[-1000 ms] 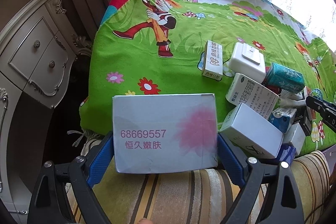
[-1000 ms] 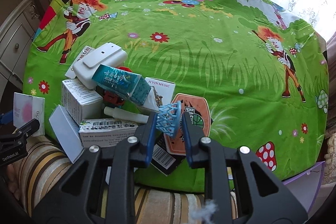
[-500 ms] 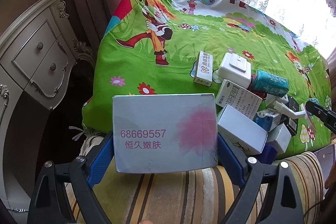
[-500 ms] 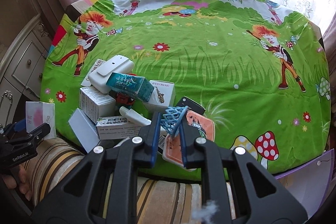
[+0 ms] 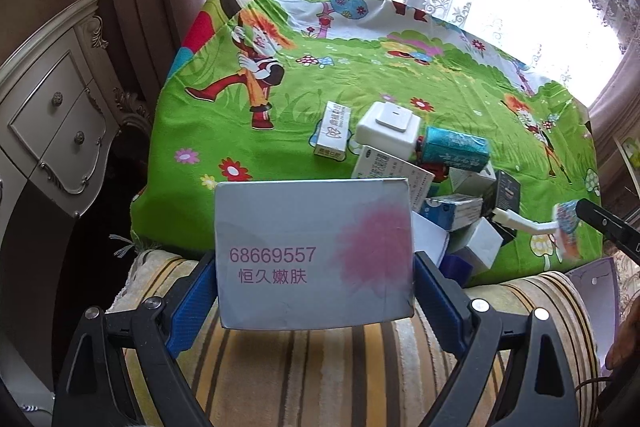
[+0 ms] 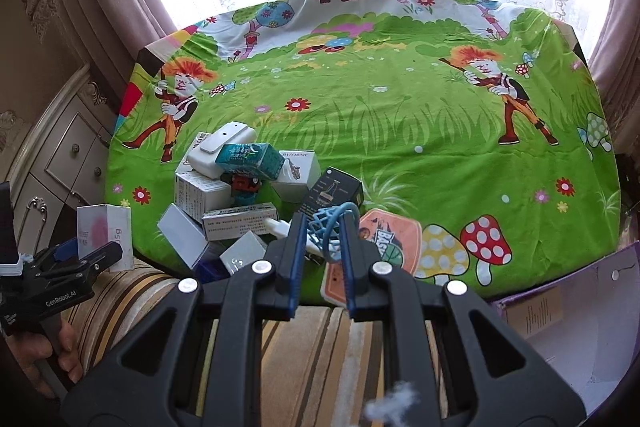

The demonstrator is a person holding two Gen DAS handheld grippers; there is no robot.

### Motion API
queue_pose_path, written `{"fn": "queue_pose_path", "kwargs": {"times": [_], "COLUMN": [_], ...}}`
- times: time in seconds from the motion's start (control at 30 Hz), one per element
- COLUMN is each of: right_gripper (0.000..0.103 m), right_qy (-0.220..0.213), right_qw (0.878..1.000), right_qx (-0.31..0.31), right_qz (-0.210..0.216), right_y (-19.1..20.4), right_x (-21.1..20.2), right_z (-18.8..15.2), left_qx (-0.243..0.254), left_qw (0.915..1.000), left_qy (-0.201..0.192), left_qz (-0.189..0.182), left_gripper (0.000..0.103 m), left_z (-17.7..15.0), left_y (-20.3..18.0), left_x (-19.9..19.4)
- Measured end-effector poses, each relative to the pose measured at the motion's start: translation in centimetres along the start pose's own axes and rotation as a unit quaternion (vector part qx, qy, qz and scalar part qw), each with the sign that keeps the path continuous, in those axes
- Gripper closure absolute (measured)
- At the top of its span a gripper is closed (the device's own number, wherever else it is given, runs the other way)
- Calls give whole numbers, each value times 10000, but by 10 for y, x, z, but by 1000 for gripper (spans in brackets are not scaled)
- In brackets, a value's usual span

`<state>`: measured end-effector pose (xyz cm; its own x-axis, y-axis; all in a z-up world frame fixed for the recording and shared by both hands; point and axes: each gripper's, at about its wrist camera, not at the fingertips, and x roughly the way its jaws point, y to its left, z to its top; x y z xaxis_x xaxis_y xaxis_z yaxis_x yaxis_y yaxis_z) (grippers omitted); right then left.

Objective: Organize rigid objects
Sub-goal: 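Grasp and lift the blue basketball-hoop toy with the right tool while the left tool holds the white box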

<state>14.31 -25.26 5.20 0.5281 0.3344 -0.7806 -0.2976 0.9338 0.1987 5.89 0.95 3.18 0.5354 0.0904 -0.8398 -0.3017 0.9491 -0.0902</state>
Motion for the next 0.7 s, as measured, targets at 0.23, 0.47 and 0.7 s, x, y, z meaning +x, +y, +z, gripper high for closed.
{"fn": "queue_pose_path", "kwargs": {"times": [0.23, 0.47, 0.7], "right_gripper": [83, 83, 77], "right_qy": [-37, 92, 550], "right_qw": [9997, 9989, 9978], "right_qx": [228, 439, -328], "right_qz": [-35, -139, -148], "right_y": [-24, -52, -33], "right_x": [-18, -21, 1], "right_z": [-18, -29, -30], "left_qx": [335, 534, 637], "left_qw": [9989, 9970, 9955], "left_qy": [4, 15, 46], "left_qz": [-332, -566, -702], "left_gripper": [10, 10, 10], "left_z": [-8, -14, -17], "left_y": [-33, -56, -66], "left_x": [-7, -13, -13]}}
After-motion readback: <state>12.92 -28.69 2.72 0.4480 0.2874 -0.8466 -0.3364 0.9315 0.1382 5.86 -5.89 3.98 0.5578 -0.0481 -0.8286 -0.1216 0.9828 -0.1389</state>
